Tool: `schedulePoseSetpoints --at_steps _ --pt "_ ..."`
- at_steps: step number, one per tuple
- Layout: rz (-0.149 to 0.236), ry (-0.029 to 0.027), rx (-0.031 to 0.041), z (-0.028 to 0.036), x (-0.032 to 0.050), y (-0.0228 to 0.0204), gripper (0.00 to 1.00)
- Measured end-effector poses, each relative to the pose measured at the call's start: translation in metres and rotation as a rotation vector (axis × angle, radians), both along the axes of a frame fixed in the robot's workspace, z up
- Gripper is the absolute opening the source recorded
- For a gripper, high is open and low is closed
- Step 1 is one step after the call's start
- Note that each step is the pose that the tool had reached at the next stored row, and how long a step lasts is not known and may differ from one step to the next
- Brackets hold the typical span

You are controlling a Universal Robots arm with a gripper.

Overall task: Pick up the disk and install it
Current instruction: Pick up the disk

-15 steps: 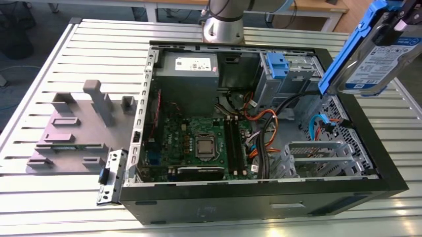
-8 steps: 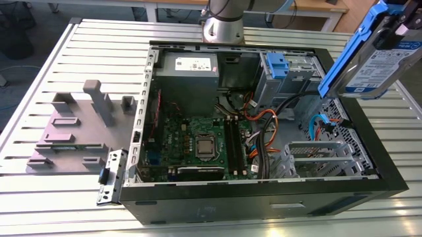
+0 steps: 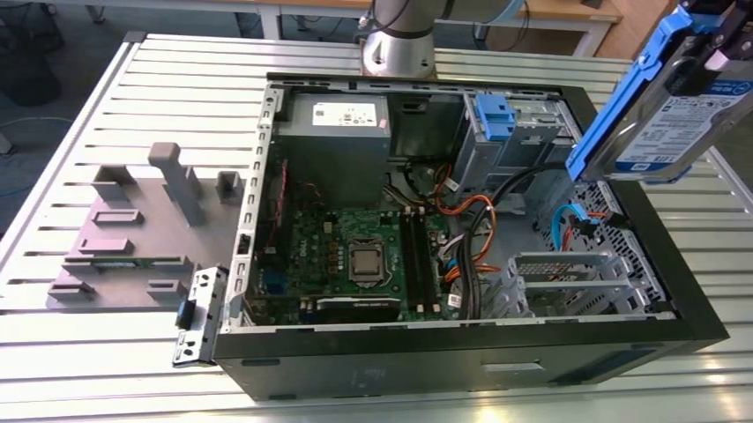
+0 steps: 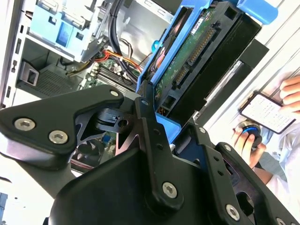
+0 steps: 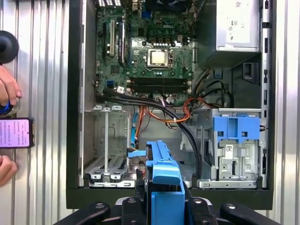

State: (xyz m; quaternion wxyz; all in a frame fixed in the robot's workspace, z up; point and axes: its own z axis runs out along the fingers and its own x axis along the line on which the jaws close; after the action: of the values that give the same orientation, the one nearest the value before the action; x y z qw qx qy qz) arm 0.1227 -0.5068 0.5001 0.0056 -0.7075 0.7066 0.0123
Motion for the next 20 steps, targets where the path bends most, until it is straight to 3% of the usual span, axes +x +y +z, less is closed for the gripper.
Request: schedulePoseSetpoints --at_steps 5,11,20 --pt "-0.001 0.0000 0.0066 -0.0005 -0.0024 -0.0047 0.37" --pt "-0.005 0.0000 0.0193 -0.0011 -0.0052 -0.0094 0.37" --pt "-0.008 0.0000 0.0197 -0.0020 -0.0074 -0.0184 0.37"
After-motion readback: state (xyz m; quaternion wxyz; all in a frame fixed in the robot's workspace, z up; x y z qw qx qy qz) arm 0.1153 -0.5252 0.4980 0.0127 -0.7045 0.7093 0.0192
